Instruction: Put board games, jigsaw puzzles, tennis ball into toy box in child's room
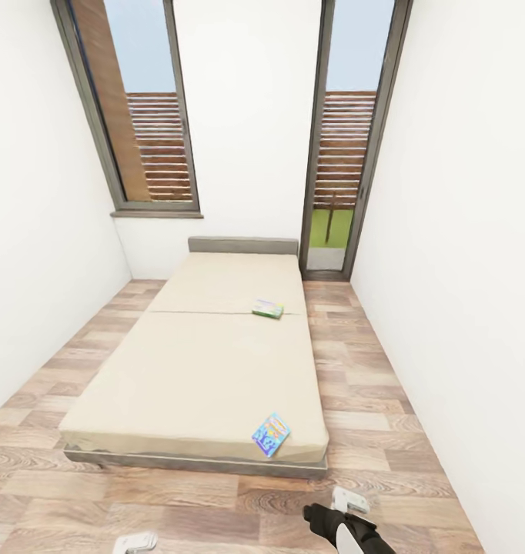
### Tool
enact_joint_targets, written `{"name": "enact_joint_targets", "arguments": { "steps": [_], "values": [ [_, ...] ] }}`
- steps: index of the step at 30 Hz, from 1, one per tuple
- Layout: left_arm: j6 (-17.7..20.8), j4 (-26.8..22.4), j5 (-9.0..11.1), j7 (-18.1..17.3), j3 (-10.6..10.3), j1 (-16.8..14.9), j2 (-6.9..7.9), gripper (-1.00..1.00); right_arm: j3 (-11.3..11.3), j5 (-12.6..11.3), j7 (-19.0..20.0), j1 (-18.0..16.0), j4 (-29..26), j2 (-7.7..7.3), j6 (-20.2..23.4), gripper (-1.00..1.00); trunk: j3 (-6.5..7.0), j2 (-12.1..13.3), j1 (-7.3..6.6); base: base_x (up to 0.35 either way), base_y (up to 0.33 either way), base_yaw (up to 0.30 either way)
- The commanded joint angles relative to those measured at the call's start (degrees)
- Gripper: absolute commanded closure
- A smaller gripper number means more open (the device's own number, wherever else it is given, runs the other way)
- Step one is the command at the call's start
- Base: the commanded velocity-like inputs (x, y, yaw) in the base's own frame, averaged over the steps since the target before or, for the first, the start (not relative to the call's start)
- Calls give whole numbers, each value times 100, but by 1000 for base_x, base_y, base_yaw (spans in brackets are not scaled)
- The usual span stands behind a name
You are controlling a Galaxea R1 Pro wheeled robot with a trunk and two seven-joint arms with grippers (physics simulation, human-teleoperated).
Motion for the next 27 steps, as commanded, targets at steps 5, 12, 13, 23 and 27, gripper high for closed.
{"name": "enact_joint_targets", "arguments": {
  "steps": [5, 12, 13, 23, 27],
  "values": [
    [36, -15, -46, -39, 49, -1, -2, -100, 36, -57, -54, -4, -10, -4, 17, -100, 22, -11, 4, -76, 35, -195],
    [35, -15, -46, -37, 48, -1, -3, -100, 36, -57, -54, -4, -10, -4, 17, -100, 70, -11, 4, -102, 53, -197],
    [34, -15, -46, -36, 48, -1, -6, -100, 36, -57, -54, -4, -10, -4, 17, -100, 74, -11, 4, -27, 23, -130],
    [39, -15, -46, -37, 49, -1, -2, -100, 36, -57, -54, -4, -10, 1, 17, -100, 87, -11, 4, -21, 149, -38],
    [35, -15, -46, -35, 49, -1, -2, -100, 36, -57, -54, -4, -10, 4, 17, -100, 88, -11, 4, -4, 42, -3]
  ]
}}
